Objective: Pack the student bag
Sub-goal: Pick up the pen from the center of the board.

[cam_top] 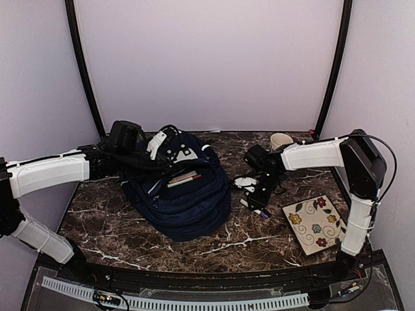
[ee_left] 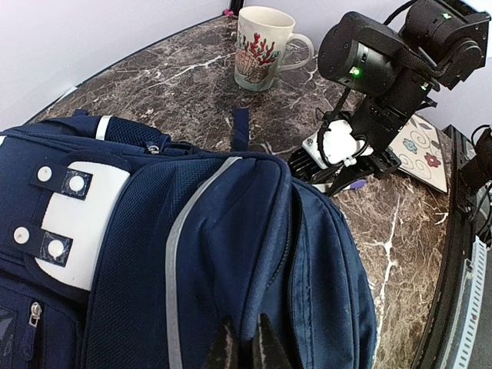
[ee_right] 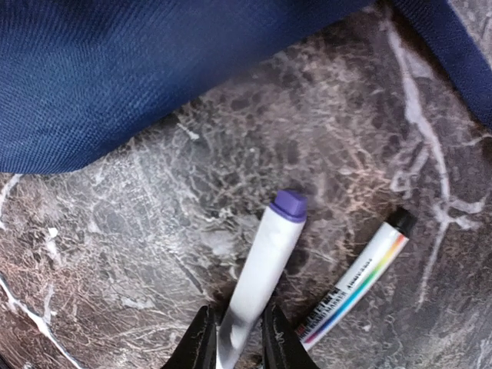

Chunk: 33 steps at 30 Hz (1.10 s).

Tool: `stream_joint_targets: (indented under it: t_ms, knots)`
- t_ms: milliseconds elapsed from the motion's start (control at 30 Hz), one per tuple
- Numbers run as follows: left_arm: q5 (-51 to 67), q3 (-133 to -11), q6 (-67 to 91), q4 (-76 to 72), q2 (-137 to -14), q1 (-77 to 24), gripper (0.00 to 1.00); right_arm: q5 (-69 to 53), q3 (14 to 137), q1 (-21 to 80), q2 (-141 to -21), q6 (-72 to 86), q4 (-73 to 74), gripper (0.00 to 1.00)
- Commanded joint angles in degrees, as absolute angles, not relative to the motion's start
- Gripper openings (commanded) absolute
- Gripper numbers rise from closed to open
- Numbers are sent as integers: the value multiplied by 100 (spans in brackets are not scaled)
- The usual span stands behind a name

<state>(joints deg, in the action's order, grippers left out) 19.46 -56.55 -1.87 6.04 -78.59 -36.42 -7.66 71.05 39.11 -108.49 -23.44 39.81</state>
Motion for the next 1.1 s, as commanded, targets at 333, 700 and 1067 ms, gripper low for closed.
stream_joint_targets:
  t_ms: [333, 700, 1067]
  knots:
    - [2083, -5671, -360, 231, -7427, -3577, 0, -495, 7030, 4293, -10865, -2279, 4033, 16]
    - [2065, -5672, -378, 254, -7443, -3577, 0, -803, 7162, 4306, -10822, -2091, 4060, 20]
    - [2074, -5673, -387, 276, -7462, -3577, 0, -716, 7254, 4315, -10970, -2043, 4054, 11]
